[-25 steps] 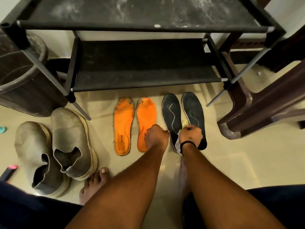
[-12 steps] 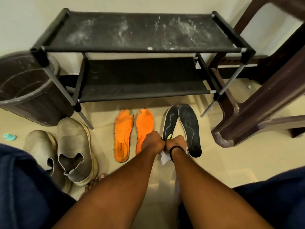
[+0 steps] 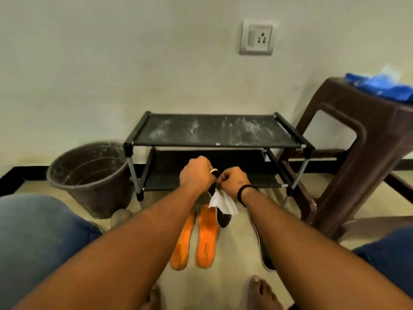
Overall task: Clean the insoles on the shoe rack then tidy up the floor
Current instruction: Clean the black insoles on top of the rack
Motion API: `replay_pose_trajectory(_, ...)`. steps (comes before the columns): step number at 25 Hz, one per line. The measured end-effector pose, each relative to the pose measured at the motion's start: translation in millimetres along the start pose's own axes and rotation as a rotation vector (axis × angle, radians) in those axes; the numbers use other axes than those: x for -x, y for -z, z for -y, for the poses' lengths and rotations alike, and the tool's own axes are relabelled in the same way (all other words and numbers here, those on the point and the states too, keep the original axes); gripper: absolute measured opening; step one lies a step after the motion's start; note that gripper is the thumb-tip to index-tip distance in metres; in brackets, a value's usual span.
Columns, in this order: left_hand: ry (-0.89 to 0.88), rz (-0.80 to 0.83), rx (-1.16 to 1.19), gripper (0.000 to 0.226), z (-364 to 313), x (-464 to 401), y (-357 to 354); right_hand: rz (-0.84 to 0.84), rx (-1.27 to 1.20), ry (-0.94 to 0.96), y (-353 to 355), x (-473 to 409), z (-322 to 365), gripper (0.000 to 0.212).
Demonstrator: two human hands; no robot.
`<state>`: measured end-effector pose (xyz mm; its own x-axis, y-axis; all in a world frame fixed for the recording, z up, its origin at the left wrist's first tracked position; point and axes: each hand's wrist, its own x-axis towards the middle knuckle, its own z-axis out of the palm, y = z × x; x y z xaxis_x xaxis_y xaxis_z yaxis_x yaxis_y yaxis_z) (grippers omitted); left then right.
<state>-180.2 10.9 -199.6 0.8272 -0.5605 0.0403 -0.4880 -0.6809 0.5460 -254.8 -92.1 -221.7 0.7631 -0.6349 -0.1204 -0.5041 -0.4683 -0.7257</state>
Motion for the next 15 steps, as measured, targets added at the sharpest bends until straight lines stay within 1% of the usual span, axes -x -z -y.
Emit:
replay_pose_trajectory(1, -0.039, -0.036, 0.01, 0.011, -9, -8, 21, -0.011, 0.034, 0.056, 16, -4, 16, 0.009)
replay_pose_trajectory(3, -0.107, -0.104, 0.06, 0.017, -24, -30, 62, -0.028, 0.13, 0.154, 50, -13, 49, 0.005)
replay_pose_trajectory(6, -0.176, -0.188, 0.221, 0.021, -42, -67, 107, -0.054, 0.233, 0.243, 94, -30, 97, 0.015)
replay_pose_trajectory(8, -0.196, -0.218, 0.316, 0.022, -50, -95, 126, -0.056, 0.297, 0.315, 114, -43, 126, 0.016)
replay_pose_trajectory(10, -0.23, -0.195, 0.404, 0.017, -54, -124, 136, -0.047, 0.452, 0.44, 123, -58, 148, 0.013)
replay_pose_trajectory(12, -0.246, -0.127, 0.443, 0.013, -51, -150, 137, -0.017, 0.577, 0.55, 124, -71, 161, 0.012)
replay_pose_trajectory(15, -0.269, 0.035, 0.349, 0.018, -38, -181, 115, 0.002, 0.591, 0.612, 123, -99, 155, 0.012)
